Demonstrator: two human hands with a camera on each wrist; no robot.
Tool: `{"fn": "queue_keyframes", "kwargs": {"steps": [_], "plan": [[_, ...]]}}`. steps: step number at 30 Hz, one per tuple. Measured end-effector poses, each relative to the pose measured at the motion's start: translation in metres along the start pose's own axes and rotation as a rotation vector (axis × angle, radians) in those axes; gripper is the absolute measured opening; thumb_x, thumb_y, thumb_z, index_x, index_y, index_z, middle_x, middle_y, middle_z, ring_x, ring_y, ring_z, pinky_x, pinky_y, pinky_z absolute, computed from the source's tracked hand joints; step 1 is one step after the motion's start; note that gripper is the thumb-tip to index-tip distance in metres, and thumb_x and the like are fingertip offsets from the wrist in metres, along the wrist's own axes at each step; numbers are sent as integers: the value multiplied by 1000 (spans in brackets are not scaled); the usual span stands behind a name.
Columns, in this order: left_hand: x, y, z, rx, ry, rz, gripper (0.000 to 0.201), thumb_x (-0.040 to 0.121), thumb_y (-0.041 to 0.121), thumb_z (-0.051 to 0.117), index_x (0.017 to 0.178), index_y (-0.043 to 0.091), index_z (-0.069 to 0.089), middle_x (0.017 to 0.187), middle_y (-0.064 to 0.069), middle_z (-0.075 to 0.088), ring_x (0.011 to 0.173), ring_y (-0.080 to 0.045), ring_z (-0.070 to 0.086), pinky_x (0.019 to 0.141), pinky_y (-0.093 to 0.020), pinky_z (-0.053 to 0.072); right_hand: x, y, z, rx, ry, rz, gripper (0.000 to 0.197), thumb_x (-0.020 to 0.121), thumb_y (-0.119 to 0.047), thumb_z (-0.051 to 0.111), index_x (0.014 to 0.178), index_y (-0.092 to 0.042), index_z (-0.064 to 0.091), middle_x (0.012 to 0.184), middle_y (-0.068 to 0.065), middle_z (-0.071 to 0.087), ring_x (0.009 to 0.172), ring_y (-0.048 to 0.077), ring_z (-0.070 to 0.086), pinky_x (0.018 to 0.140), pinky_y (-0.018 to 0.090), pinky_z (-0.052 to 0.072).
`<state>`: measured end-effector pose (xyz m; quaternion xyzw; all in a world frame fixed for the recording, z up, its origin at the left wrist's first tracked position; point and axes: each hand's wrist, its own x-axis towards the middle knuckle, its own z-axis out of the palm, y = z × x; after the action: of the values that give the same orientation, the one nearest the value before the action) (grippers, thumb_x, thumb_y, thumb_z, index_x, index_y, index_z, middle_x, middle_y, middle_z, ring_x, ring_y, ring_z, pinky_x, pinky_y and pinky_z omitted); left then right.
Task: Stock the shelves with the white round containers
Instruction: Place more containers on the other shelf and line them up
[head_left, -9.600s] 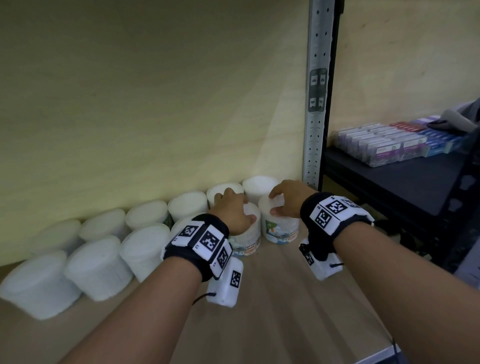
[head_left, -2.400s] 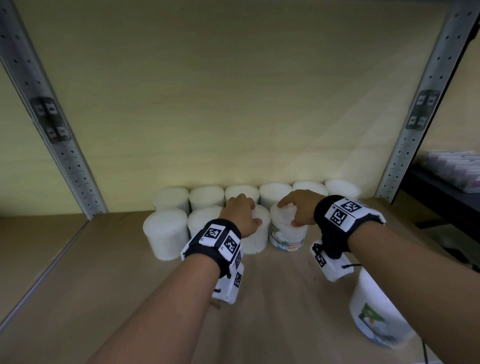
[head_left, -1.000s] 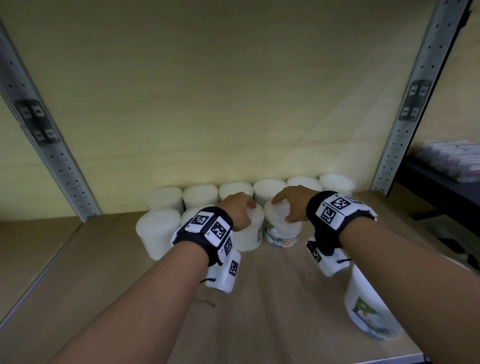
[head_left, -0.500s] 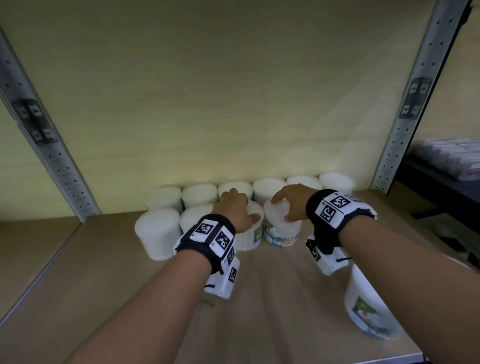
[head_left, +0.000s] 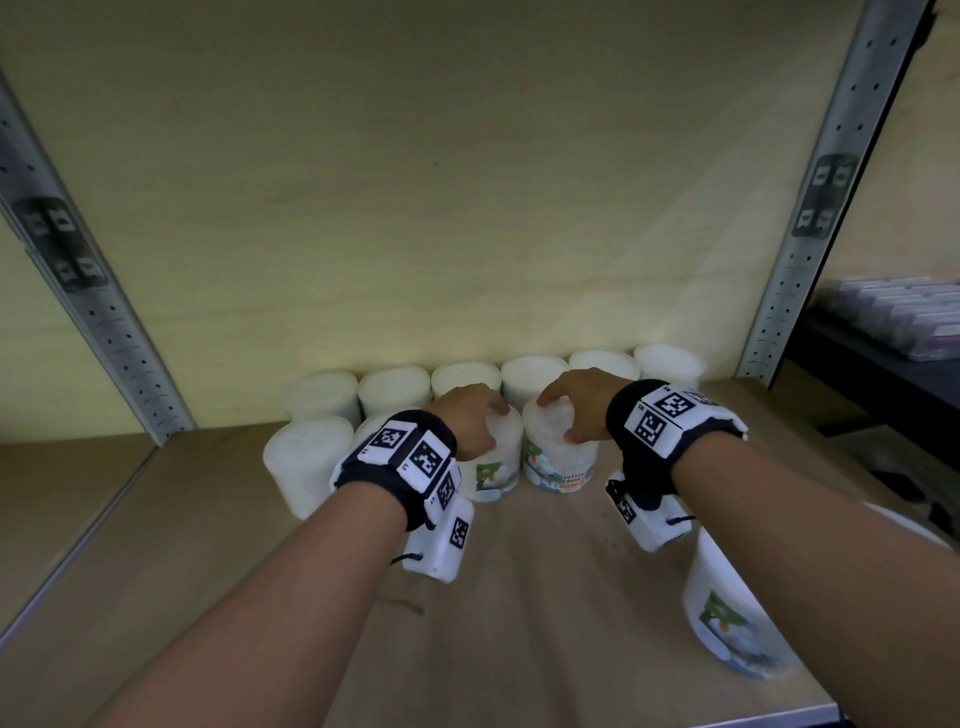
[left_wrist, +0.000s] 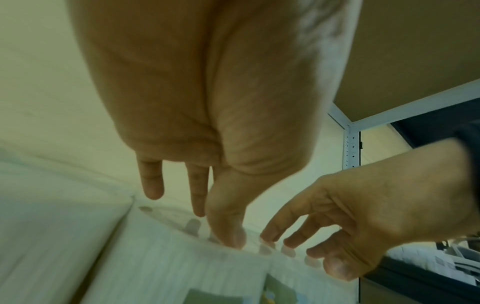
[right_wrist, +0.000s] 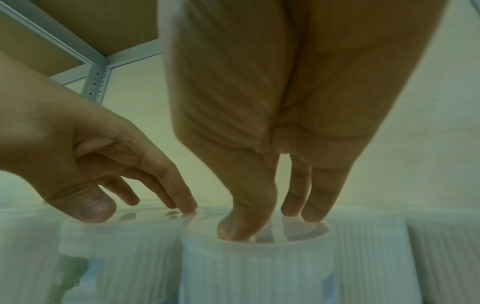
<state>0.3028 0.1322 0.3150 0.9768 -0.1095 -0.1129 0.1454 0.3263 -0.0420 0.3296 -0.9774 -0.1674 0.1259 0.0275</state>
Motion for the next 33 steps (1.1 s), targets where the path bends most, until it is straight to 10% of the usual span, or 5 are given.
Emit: {"fn": "queue_keyframes", "kwargs": {"steps": [12,26,33], "plan": [[0,3,14,85,204,-127,57,90,47,54,132,9,46,136,-13,40,128,-30,38,104,-42,38,1,1,2,10,3,-3,63,86,-14,66,144,-18,41,149,6,40,135,24,42,107,30,36],[2,-7,6,-67,42,10,51,93,9,49,142,18,38,149,-4,36,135,-23,39,109,-31,36,3,3,2,1,-4,-9,64,86,-12,66,144,-17,40,150,6,39,135,24,42,107,30,36],[2,0,18,59,214,-90,53,90,42,55,134,12,47,136,-12,41,128,-29,40,106,-41,38,3,2,2,2,2,-11,64,86,-11,66,144,-17,41,150,6,39,135,24,41,108,31,36]]}}
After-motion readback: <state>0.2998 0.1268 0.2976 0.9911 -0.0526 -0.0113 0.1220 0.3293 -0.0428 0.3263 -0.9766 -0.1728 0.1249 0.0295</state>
